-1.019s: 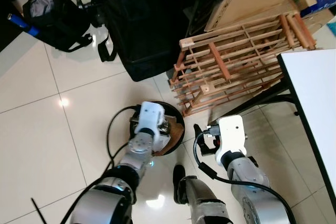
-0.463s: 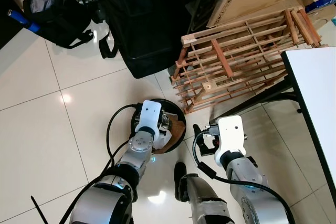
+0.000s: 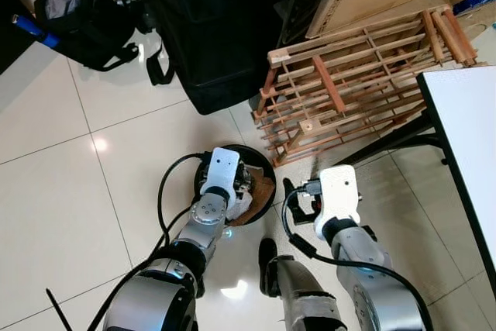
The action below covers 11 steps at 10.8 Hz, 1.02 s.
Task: Picking trash to rubbish bin
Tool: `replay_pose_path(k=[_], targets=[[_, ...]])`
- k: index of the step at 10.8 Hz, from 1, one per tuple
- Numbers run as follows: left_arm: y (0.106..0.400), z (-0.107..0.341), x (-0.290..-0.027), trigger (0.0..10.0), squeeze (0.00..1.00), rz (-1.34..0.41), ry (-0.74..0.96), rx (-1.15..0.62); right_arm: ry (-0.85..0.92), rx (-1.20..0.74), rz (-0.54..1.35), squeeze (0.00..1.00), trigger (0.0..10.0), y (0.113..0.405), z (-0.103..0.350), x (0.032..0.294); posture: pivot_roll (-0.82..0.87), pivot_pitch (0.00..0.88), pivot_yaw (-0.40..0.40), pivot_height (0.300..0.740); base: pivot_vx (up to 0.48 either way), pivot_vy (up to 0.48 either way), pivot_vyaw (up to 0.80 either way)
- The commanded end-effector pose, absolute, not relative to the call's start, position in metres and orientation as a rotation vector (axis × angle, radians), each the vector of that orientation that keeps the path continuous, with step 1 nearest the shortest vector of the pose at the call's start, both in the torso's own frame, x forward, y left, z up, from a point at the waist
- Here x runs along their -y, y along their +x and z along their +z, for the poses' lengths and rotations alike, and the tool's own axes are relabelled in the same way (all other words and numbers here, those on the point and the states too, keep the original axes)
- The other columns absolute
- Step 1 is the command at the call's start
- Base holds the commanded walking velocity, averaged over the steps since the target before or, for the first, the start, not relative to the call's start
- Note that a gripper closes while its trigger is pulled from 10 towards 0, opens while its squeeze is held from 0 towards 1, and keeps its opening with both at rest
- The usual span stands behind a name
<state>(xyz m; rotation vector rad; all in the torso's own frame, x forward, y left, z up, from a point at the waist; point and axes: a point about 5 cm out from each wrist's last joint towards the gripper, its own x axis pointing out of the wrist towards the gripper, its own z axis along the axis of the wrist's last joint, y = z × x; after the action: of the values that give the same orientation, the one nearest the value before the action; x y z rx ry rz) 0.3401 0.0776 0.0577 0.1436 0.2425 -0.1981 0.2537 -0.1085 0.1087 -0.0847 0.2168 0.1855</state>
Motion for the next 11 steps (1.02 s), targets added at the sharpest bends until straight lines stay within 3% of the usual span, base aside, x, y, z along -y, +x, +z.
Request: replay_pose_path(k=[1,6,11], targets=[[0.333,0.049,-0.073,10.0,0.0,-0.207,0.146,-0.264,-0.087,-0.243,0.163,0.0,10.0,0.252,0.101,0.113,-0.13,0.425,-0.062,0.74,0.0,0.0,0.0],[0.332,0.066,-0.088,10.0,0.0,-0.14,0.087,-0.082,-0.071,-0.137,0.153,0.0,10.0,0.289,0.115,0.109,-0.08,0.255,0.001,0.74,0.0,0.0,0.0],[0.337,0.083,-0.111,10.0,0.0,-0.064,0.094,-0.004,-0.077,-0.084,0.141,0.0,10.0,0.311,0.119,0.111,-0.06,0.167,0.018,0.74,0.0,0.0,0.0]])
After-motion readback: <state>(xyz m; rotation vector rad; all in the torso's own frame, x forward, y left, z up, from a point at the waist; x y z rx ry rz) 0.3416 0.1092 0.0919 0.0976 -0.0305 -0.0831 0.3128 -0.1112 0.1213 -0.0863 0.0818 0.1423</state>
